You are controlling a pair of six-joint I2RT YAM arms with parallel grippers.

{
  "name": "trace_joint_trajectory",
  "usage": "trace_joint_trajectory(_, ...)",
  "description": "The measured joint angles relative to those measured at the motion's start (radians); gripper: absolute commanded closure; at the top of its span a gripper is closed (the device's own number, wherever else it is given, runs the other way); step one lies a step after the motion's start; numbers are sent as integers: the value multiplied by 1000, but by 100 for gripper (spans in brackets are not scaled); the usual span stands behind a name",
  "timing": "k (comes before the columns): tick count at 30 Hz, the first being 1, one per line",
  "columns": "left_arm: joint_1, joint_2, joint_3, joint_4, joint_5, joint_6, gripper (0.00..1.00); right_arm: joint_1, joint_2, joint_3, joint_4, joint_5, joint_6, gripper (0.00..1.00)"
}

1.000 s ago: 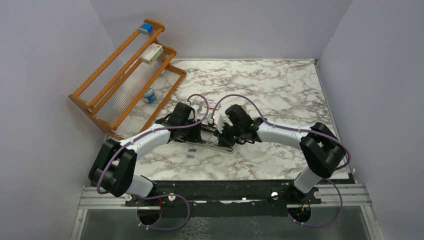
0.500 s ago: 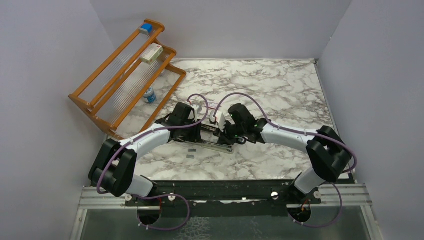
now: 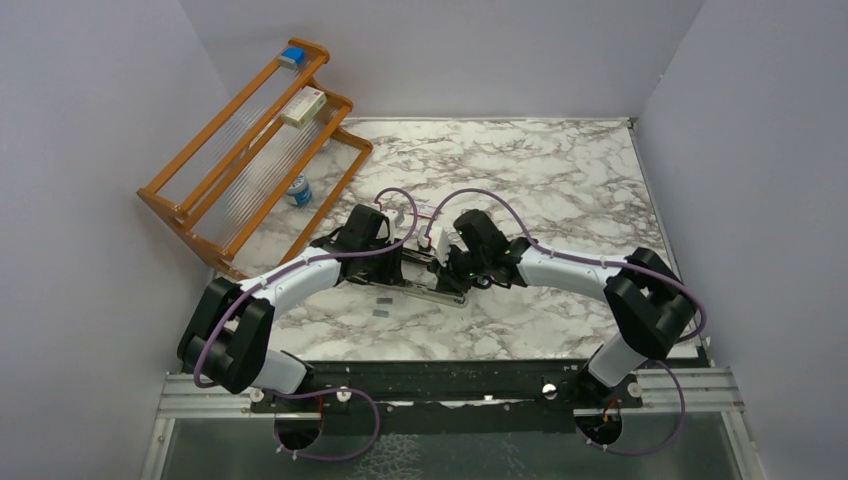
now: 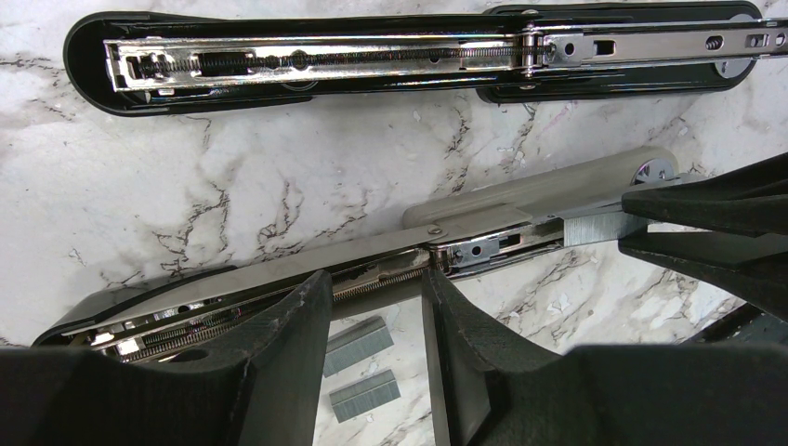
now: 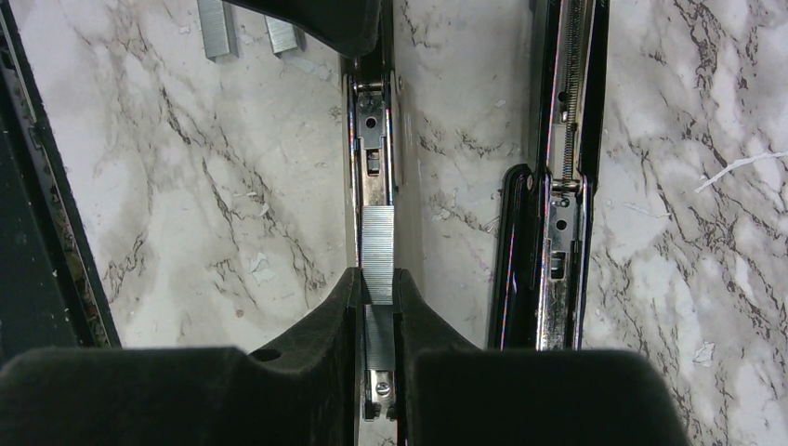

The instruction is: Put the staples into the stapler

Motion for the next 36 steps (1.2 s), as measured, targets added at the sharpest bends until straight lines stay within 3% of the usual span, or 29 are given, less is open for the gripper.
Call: trace_joint_trajectory(36, 0, 1, 0, 0, 0, 3, 56, 0, -10, 0, -7, -21, -14, 98)
